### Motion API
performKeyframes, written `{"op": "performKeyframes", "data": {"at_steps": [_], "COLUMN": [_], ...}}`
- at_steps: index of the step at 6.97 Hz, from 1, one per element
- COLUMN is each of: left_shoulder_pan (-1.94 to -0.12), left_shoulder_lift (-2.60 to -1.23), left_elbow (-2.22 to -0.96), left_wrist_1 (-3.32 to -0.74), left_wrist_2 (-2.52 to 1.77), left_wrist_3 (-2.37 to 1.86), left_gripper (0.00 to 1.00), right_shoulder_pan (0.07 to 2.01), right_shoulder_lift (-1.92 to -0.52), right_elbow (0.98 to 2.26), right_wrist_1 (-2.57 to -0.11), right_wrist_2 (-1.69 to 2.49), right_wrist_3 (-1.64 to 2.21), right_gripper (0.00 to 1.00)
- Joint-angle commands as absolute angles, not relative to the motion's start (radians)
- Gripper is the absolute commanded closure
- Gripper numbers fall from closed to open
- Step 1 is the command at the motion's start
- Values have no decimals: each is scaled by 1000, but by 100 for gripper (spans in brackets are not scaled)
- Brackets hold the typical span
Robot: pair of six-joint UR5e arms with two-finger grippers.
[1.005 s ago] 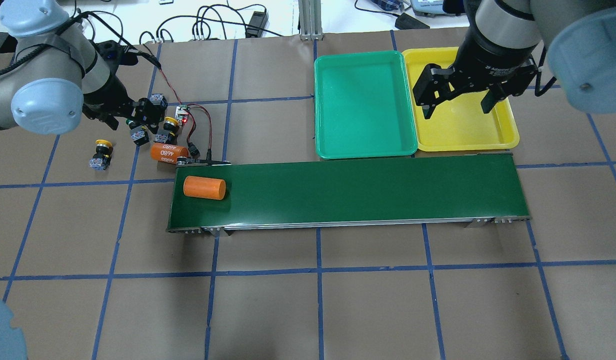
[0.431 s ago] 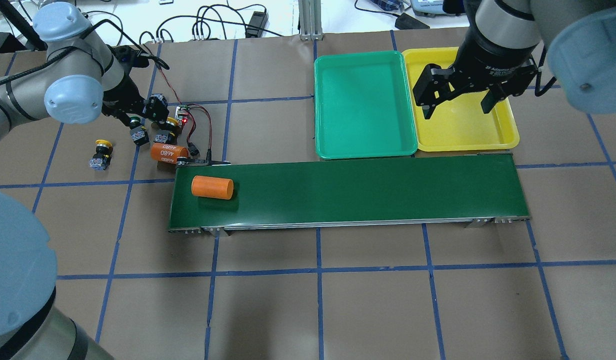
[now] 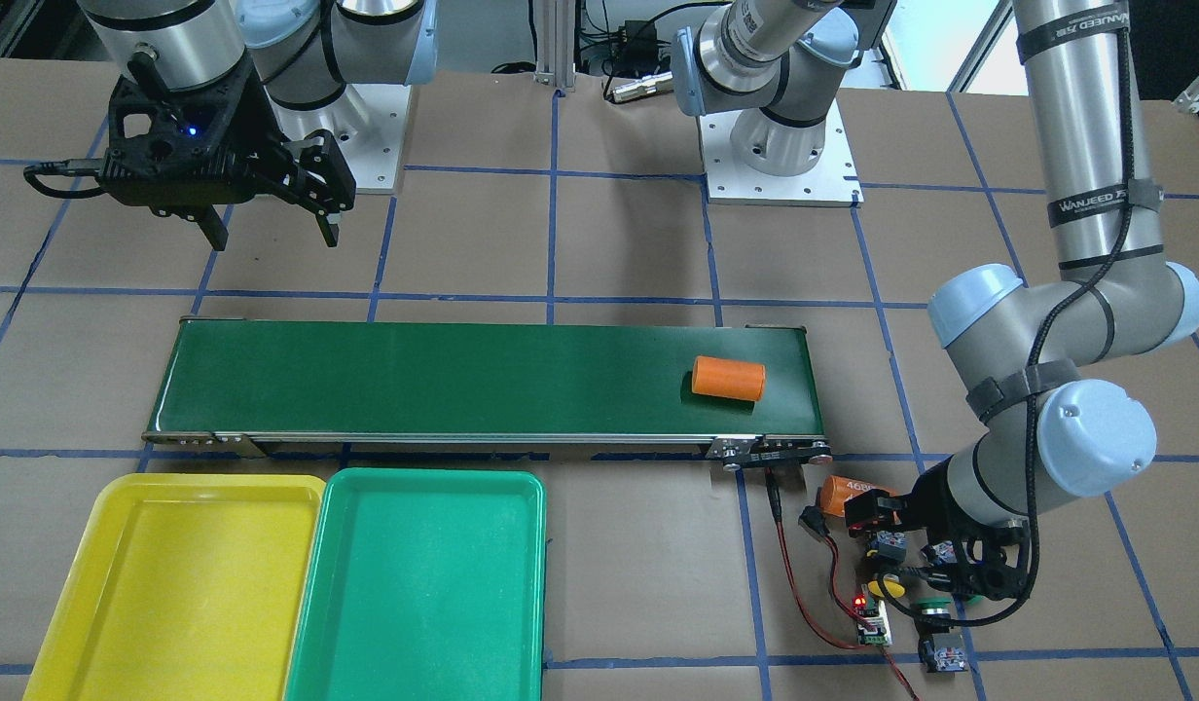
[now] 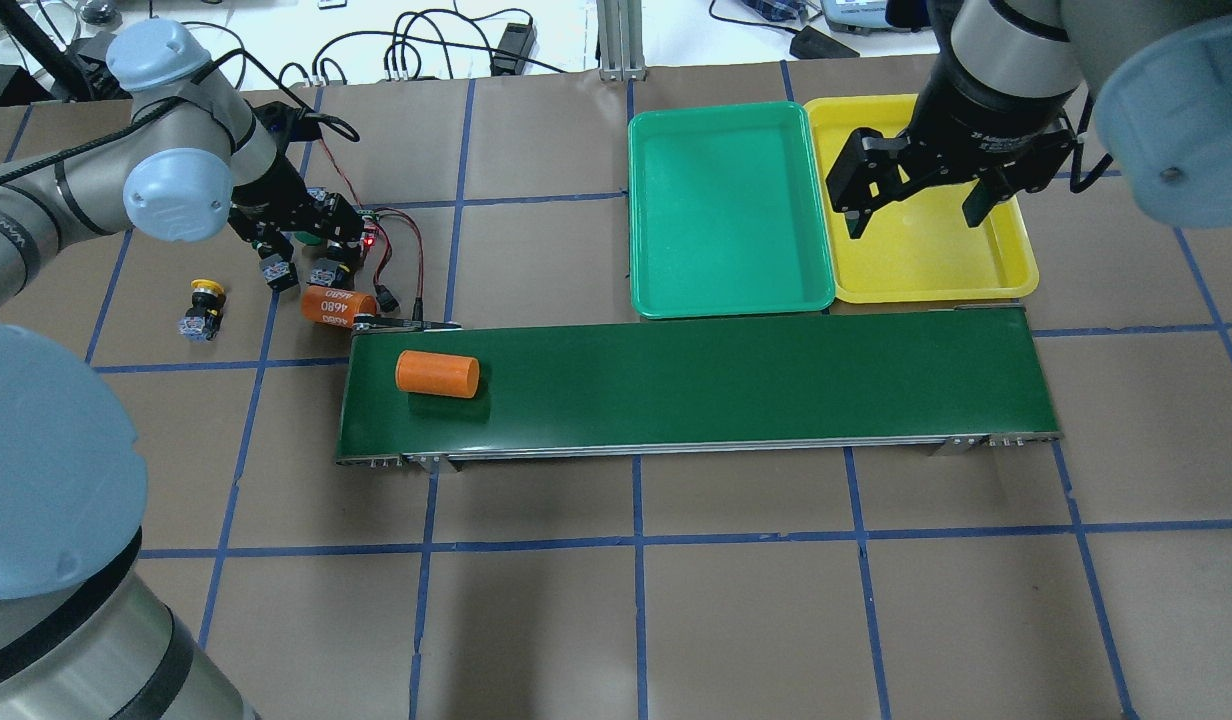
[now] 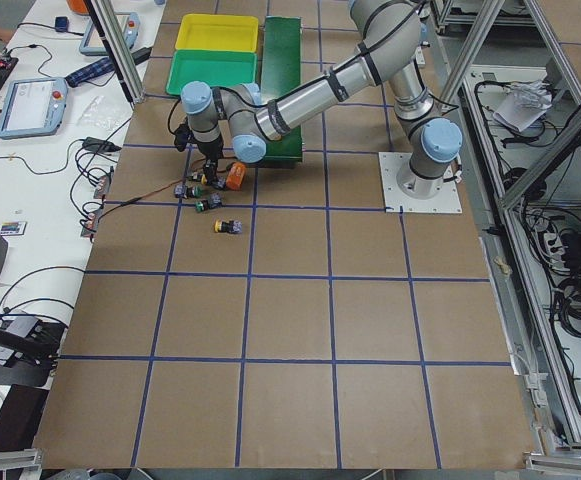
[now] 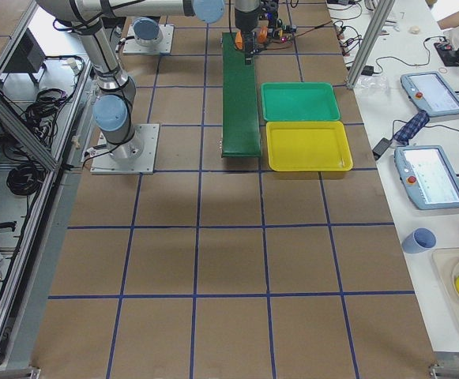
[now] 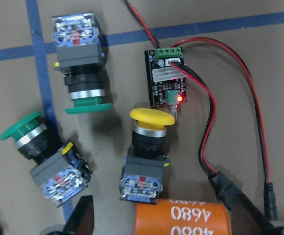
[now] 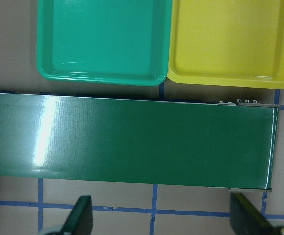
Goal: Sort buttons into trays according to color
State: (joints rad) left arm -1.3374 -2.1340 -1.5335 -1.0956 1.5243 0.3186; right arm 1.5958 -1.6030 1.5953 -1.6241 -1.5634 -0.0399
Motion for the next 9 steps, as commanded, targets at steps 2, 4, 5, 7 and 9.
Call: {"op": "performKeyframes", "data": {"at_steps": [2, 4, 5, 7, 9], "left_shoulder_pan": [-1361, -1379, -1384, -1381, -1379], "left_shoulder_lift": [-2157, -2160, -2160, -2164, -2174], "left_elbow": [-1531, -1528, -1528, -1529, -1528], "left_wrist_1": [-1132, -1131, -1131, -1132, -1131], "left_wrist_2": [1598, 1601, 1600, 1601, 1614], "left_wrist_3": [308, 305, 305, 307, 308], "left_gripper": [0, 0, 0, 0, 0], "right_shoulder_pan": [1595, 1597, 1595, 1595, 1595], "right_shoulder_lift": [-1603, -1603, -1603, -1603, -1603], "right_elbow": [1595, 1595, 1595, 1595, 1595], "right_wrist_1": [-1623, -1623, -1623, -1623, -1623], "right_wrist_2": [-1565, -1565, -1566, -1565, -1565], "right_wrist_3": [-40, -40, -40, -40, -40], "right_gripper": [0, 0, 0, 0, 0]}}
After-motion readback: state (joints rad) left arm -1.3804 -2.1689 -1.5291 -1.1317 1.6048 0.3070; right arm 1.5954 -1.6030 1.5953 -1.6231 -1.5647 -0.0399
